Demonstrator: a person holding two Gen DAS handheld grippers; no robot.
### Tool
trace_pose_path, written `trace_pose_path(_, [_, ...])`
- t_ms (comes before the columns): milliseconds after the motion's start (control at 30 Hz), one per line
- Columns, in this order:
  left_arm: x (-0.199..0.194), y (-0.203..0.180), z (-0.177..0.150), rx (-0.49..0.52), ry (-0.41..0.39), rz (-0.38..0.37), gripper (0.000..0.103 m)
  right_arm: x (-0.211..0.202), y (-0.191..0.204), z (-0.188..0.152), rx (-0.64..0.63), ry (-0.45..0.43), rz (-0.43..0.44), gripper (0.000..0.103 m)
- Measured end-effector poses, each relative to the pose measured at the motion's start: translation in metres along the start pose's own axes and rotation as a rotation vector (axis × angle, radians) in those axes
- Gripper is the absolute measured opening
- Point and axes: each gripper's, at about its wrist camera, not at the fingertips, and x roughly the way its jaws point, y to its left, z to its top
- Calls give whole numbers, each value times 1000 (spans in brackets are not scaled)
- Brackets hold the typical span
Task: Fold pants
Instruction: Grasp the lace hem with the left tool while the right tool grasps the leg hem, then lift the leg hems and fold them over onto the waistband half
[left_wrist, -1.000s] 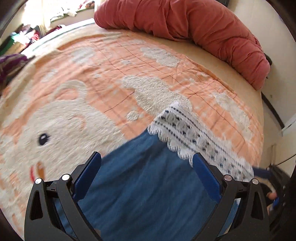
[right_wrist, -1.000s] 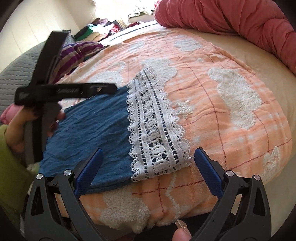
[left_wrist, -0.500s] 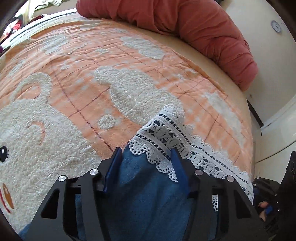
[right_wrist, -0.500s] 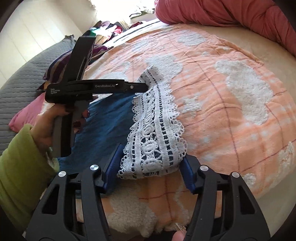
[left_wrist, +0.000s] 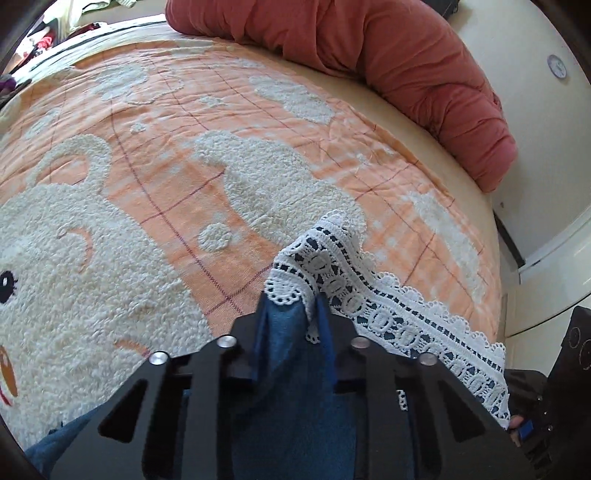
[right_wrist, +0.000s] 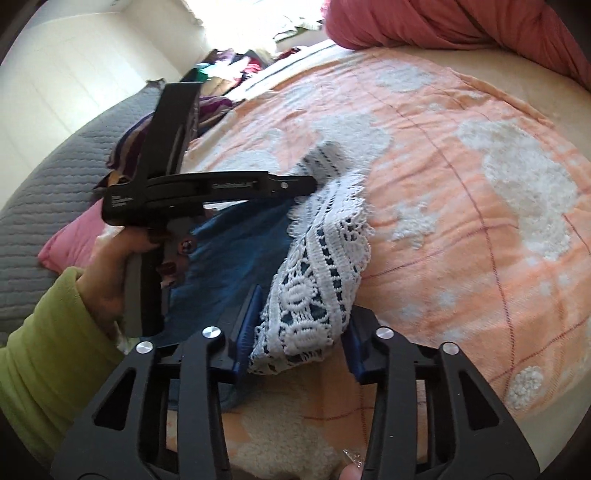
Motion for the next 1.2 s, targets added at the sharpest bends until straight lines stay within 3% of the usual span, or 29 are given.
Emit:
trace_pose_path(67, [-10, 4, -3, -25, -21, -26, 16, -1, 3, 0, -15, -10, 56, 23])
trace_pose_path(267, [-56, 13, -18, -54, -113, -81, 15, -7, 27, -2, -108, -58, 105, 23])
trace_pose_path(500, [-131, 42, -51, -112, -239, -71, 15, -20, 110, -14, -349, -110, 215, 23])
trace_pose_path(667, [-170, 74, -90, -203, -291, 26, 17, 7, 160, -24, -471, -29, 251, 23])
trace_pose_path(767, [-182, 90, -119, -260, -303, 151, 20, 35, 181, -44, -580, 43, 192, 23])
trace_pose_path(833, [-193, 107, -141, -324, -337, 161, 20, 44, 191, -60, -658, 73, 152, 23])
trace_pose_path(900, [-203, 131, -163, -428, -378, 125, 21, 54, 202, -81, -757, 96, 104, 23])
trace_pose_path(1067, [-204, 176, -200, -640, -413, -87, 26, 60, 222, -115, -968, 60, -7, 24])
trace_pose_path(1200, [-204, 180, -203, -678, -419, -192, 53, 48, 230, -125, -1035, -12, -25, 29])
